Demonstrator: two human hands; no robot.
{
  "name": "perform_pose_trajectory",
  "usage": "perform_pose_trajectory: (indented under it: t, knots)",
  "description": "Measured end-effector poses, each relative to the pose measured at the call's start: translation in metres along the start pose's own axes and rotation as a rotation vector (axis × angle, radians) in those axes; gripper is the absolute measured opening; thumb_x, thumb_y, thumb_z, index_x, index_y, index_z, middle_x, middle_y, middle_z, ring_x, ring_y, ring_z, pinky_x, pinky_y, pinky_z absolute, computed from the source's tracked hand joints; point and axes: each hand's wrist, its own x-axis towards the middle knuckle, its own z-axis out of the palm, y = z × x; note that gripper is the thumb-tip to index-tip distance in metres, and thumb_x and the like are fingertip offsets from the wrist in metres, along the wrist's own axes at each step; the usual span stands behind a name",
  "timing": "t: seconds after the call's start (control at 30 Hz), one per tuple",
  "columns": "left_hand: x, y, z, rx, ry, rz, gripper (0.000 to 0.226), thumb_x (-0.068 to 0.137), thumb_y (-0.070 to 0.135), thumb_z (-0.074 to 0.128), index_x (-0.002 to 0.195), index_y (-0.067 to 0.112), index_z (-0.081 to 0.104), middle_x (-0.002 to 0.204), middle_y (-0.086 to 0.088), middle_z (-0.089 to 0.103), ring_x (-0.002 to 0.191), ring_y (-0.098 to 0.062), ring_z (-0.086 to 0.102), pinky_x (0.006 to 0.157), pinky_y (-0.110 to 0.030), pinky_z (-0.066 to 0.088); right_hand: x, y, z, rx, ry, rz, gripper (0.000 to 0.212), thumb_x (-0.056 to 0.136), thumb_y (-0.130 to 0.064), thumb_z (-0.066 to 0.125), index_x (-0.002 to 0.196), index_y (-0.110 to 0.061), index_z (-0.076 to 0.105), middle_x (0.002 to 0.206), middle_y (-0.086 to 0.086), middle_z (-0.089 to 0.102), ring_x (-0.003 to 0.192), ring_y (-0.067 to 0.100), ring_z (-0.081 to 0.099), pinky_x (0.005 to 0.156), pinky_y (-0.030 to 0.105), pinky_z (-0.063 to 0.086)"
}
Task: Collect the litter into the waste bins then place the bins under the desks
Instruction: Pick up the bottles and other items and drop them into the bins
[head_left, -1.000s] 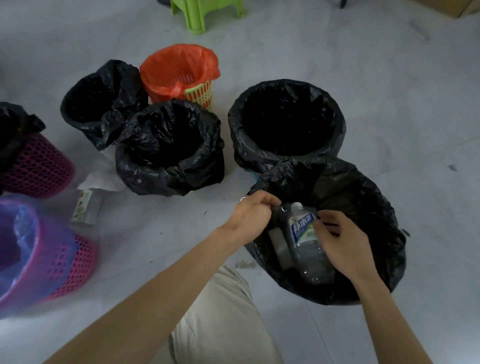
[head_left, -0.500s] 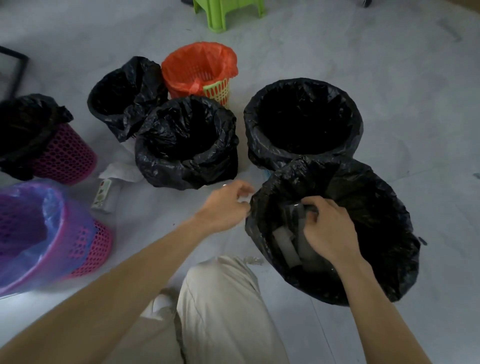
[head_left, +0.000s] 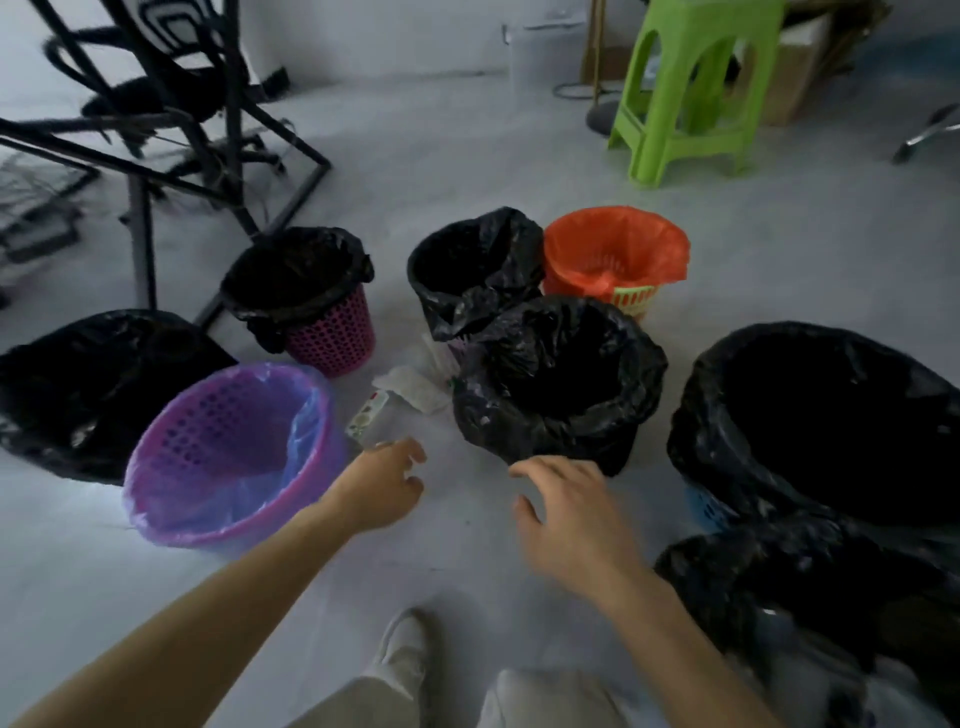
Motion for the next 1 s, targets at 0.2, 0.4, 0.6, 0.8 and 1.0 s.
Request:
perform_pose_trajectory:
  t: [0.2, 0.4, 0.6, 0.8, 1.0]
  knots:
    - [0.031, -0.050, 0.021, -0.087, -0.051, -0.132, 0.046, 0.092, 0.023, 0.054, 0.137, 0.025, 0.048, 0.138, -0.008, 0.051, 0.126, -0.026, 0.051, 0.106, -0.035, 0.042, 0.072, -0.029, 0.052, -0.098, -0.304, -0.049, 0.045, 0.100, -0.038, 0.042, 0.144, -0.029, 0.043, 0.149, -0.011, 0.044, 0.136, 0.021, 0.034, 0.108, 0.032, 0.036]
    - [0.103, -0.075, 0.049, -0.157, -0.077, -0.189, 0.055, 0.090, 0.027, 0.054, 0.143, 0.025, 0.041, 0.149, -0.007, 0.034, 0.137, -0.029, 0.038, 0.110, -0.041, 0.039, 0.156, -0.020, 0.118, -0.138, -0.534, 0.034, 0.051, 0.100, -0.033, 0.043, 0.150, -0.026, 0.036, 0.153, -0.003, 0.041, 0.139, 0.025, 0.037, 0.109, 0.038, 0.039]
    - [0.184, -0.101, 0.078, -0.054, -0.034, -0.301, 0.063, 0.092, 0.026, 0.051, 0.150, 0.023, 0.027, 0.165, -0.011, -0.002, 0.151, -0.036, 0.000, 0.120, -0.049, 0.017, 0.240, 0.001, 0.189, -0.026, -0.537, 0.153, 0.047, 0.100, -0.025, 0.046, 0.147, -0.022, 0.040, 0.150, 0.005, 0.045, 0.132, 0.025, 0.049, 0.104, 0.035, 0.044]
    - [0.247, -0.121, 0.090, 0.018, 0.058, -0.367, 0.060, 0.092, 0.019, 0.048, 0.149, 0.024, 0.030, 0.165, -0.018, -0.010, 0.151, -0.042, -0.005, 0.120, -0.052, 0.003, 0.326, 0.002, 0.237, -0.036, -0.441, 0.171, 0.052, 0.094, -0.007, 0.046, 0.146, -0.014, 0.040, 0.153, 0.011, 0.035, 0.134, 0.030, 0.044, 0.108, 0.032, 0.038]
    - [0.277, -0.133, 0.101, -0.019, 0.155, -0.479, 0.083, 0.095, 0.027, 0.051, 0.158, 0.029, -0.004, 0.164, -0.019, -0.014, 0.151, -0.041, -0.002, 0.121, -0.049, 0.008, 0.383, 0.005, 0.270, -0.225, -0.546, 0.167, 0.090, 0.095, -0.010, 0.049, 0.157, -0.038, -0.011, 0.166, -0.004, -0.018, 0.148, 0.030, 0.026, 0.105, 0.045, 0.042]
